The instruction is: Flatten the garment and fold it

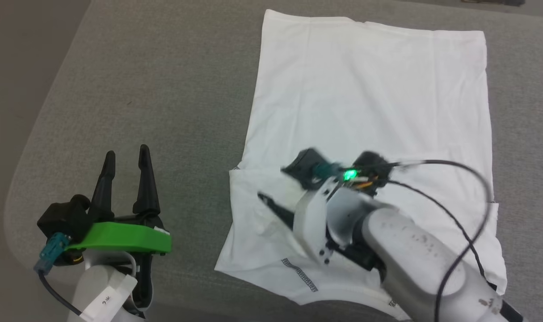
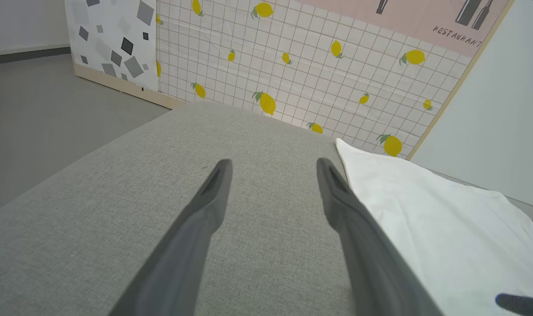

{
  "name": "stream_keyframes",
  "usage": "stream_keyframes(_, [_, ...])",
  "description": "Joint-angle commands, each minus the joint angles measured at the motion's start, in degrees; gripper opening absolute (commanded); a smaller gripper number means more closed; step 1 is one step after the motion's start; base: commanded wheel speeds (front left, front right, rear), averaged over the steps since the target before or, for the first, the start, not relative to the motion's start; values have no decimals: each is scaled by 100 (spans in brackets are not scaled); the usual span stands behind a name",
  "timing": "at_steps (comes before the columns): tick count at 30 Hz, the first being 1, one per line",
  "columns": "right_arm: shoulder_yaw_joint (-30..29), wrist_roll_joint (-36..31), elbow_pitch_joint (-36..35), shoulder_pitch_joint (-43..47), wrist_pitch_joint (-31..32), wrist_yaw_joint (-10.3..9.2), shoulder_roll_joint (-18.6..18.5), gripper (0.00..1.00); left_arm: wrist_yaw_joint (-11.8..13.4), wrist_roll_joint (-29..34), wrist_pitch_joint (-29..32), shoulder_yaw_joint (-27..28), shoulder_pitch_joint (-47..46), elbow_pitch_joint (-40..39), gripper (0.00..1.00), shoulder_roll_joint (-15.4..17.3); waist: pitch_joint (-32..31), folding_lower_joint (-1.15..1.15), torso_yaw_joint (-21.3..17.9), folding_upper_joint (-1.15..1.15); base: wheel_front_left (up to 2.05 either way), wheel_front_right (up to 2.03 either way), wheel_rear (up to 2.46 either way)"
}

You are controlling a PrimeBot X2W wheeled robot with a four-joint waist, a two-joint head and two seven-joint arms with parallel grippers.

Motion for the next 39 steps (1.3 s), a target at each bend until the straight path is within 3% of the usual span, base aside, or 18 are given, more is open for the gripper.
stream_keyframes(1, [-292,23,-218,119,-286,-11,14,100,-35,55,-27,34,-13,8,100,-20,-117,0,-149,0,0,0,0])
stream_keyframes(10, [-2515,-879,-1824,1247,-1852,-11,123,100,-37,271,-27,129,-67,-13,100,67,-202,0,-712,0,0,0,0])
stream_keyframes(19, [-3993,-1385,-2263,2252,-2788,-11,432,100,-39,314,2,-143,-562,200,100,467,-6,0,-1273,0,0,0,0])
stream_keyframes(27, [-4510,-1368,-2298,2358,-2988,-11,521,100,-39,-195,762,-728,-1948,627,100,1275,575,0,-1679,0,0,0,0])
stream_keyframes(33, [-4549,-1180,-2361,2127,-3084,-11,530,100,-39,-551,1607,-1147,-3376,997,100,1984,1232,0,-2005,0,0,0,0])
stream_keyframes(39, [-4339,-876,-2306,1868,-3290,-11,531,100,-32,-702,2576,-1170,-4561,1499,100,2464,1888,0,-2426,0,0,0,0])
